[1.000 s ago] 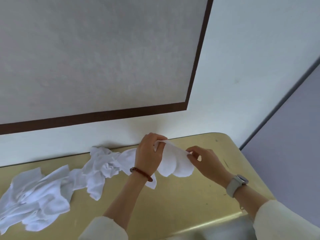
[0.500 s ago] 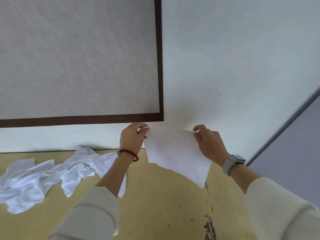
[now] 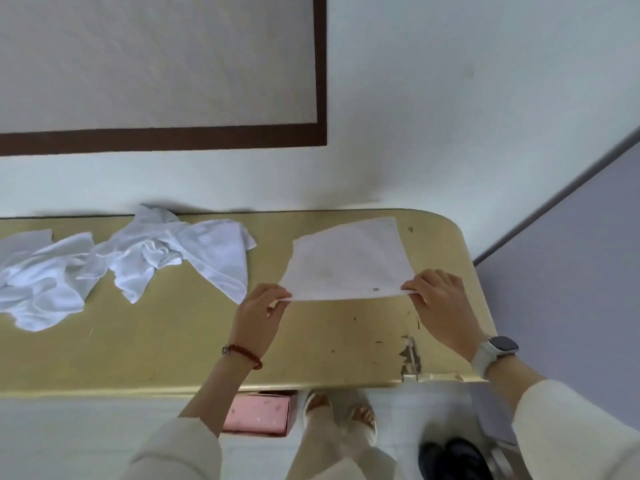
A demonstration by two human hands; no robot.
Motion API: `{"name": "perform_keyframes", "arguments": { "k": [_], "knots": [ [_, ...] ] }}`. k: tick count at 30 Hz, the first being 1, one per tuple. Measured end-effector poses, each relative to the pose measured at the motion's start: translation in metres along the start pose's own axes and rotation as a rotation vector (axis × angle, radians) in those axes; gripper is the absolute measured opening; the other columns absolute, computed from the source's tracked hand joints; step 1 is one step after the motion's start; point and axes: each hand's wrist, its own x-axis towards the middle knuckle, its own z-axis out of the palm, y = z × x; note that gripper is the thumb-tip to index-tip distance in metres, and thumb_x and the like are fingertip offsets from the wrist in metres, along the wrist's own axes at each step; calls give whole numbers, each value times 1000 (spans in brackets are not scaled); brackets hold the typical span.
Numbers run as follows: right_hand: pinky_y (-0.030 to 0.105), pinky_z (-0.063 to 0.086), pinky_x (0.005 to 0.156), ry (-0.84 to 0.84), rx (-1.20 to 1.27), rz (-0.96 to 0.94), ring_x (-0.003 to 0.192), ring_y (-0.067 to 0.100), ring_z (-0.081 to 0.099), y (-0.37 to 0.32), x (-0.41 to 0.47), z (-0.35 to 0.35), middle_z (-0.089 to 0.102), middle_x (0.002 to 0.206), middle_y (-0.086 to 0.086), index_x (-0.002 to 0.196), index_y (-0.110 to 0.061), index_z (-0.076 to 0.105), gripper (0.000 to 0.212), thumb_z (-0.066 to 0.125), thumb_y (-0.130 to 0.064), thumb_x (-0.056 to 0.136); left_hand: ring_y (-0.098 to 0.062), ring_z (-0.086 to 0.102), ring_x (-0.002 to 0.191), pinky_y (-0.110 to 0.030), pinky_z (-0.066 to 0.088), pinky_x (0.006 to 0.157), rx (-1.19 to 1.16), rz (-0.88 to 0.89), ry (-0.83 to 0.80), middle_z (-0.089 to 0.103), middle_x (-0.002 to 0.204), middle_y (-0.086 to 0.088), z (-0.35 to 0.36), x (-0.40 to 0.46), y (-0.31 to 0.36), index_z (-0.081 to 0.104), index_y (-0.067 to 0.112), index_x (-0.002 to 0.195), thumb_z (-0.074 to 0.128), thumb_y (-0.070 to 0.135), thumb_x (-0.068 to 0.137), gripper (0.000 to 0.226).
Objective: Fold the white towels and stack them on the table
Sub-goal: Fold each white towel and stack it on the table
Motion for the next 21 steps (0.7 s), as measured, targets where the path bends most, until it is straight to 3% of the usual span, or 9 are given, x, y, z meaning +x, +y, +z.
{"name": "perform_keyframes", "arguments": {
  "k": [3, 5, 7, 10, 14, 16, 19, 21],
  "knots": [
    [31, 32, 79, -272, 45, 141, 89, 25, 60, -5, -51, 42, 63, 89, 1, 90, -16, 68, 23, 45, -14, 87, -9, 58, 81, -9, 41, 72, 46, -184, -216, 67, 93, -8, 23, -41, -34, 72, 5, 84, 65, -4, 78, 13],
    [31, 29, 86, -459, 67, 244, 107, 22, 52, -8, -75, 61, 59, 106, 1, 104, -15, 64, 24, 45, -9, 92, -19, 60, 93, -16, 37, 79, 130, -319, -392, 67, 101, -7, 33, -59, -48, 70, 9, 93, 61, 8, 85, 13],
    [32, 31, 88, -538, 125, 344, 111, 21, 48, -12, -87, 69, 58, 112, 1, 107, -14, 62, 23, 44, -10, 93, -20, 58, 99, -20, 35, 80, 178, -370, -489, 67, 105, -3, 35, -67, -54, 69, 12, 100, 58, 17, 88, 17],
    [32, 35, 85, -476, 168, 445, 106, 24, 51, -16, -82, 63, 63, 108, 6, 104, -9, 64, 20, 48, -10, 91, -19, 54, 90, -21, 33, 75, 161, -400, -499, 66, 92, -3, 29, -57, -53, 69, 12, 99, 59, 22, 87, 18],
    [28, 40, 81, -296, 274, 506, 97, 26, 57, -18, -56, 44, 66, 102, 9, 103, -4, 64, 19, 50, -8, 91, -15, 52, 70, -17, 39, 61, -75, -476, -415, 61, 72, 0, 18, -21, -42, 66, 14, 81, 65, 21, 84, 8],
    [24, 40, 80, -224, 321, 499, 94, 24, 58, -17, -38, 40, 65, 104, 11, 106, -2, 63, 21, 48, -5, 91, -14, 51, 68, -10, 38, 58, -160, -475, -362, 60, 70, 0, 17, -1, -36, 64, 15, 79, 64, 20, 85, 8],
    [11, 33, 76, -120, 380, 506, 87, 15, 52, -13, -6, 41, 64, 105, 13, 110, 1, 60, 24, 44, 0, 91, -16, 52, 75, -15, 39, 62, -218, -486, -297, 60, 79, -7, 25, 30, -31, 62, 13, 83, 57, 18, 89, 10],
    [15, 37, 76, -60, 423, 546, 86, 14, 51, -9, 16, 45, 64, 101, 12, 111, 0, 59, 23, 45, -2, 92, -17, 49, 75, -17, 37, 61, -225, -500, -260, 57, 80, -8, 34, 46, -30, 61, 13, 83, 52, 18, 92, 13]
  ]
}}
